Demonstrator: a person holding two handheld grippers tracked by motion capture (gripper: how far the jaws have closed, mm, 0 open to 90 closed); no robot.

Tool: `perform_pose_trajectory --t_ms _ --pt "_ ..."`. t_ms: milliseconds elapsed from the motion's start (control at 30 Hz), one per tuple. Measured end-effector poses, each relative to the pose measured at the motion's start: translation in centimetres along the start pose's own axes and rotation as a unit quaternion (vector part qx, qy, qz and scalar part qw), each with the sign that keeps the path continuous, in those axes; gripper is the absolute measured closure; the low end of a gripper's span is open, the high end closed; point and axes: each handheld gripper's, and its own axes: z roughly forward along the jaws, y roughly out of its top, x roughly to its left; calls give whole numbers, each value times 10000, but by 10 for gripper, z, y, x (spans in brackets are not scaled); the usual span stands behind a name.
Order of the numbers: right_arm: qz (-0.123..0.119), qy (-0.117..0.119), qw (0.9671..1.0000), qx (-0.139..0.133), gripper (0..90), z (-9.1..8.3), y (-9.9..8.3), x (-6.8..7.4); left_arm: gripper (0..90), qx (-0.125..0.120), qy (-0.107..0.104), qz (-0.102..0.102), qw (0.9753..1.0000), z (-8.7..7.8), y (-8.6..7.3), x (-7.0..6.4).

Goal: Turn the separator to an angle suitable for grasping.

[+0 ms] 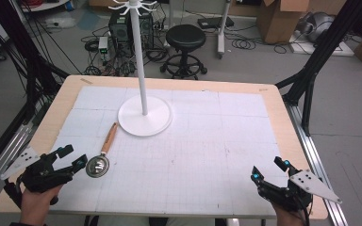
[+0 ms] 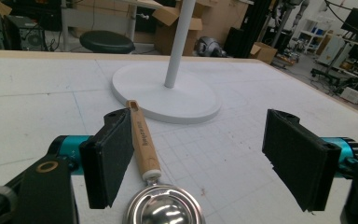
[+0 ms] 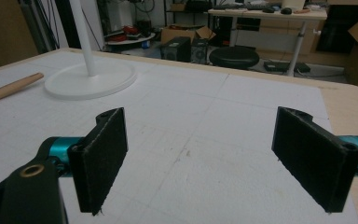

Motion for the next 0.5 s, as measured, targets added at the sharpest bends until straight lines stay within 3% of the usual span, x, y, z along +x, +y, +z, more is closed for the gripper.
perform_pose_trajectory --t_ms 167,333,400,433,467,500 --pt "76 1 10000 -10 168 0 -2 -2 271 42 -24 -39 10000 4 -1 1" --pt "130 43 9999 22 167 2 -3 -4 295 236 -23 63 9997 17 -2 -3" --pt "148 50 9999 29 167 2 -3 -3 341 310 -195 -3 9993 26 -1 -4" --pt "163 65 9998 25 167 1 -3 -2 567 452 -404 171 9980 35 -1 -6" --pt "127 62 9999 40 167 1 -3 -1 685 652 -372 305 9967 39 -3 -7" --pt "127 62 9999 40 167 1 -3 -1 781 652 -372 305 9967 39 -3 -7"
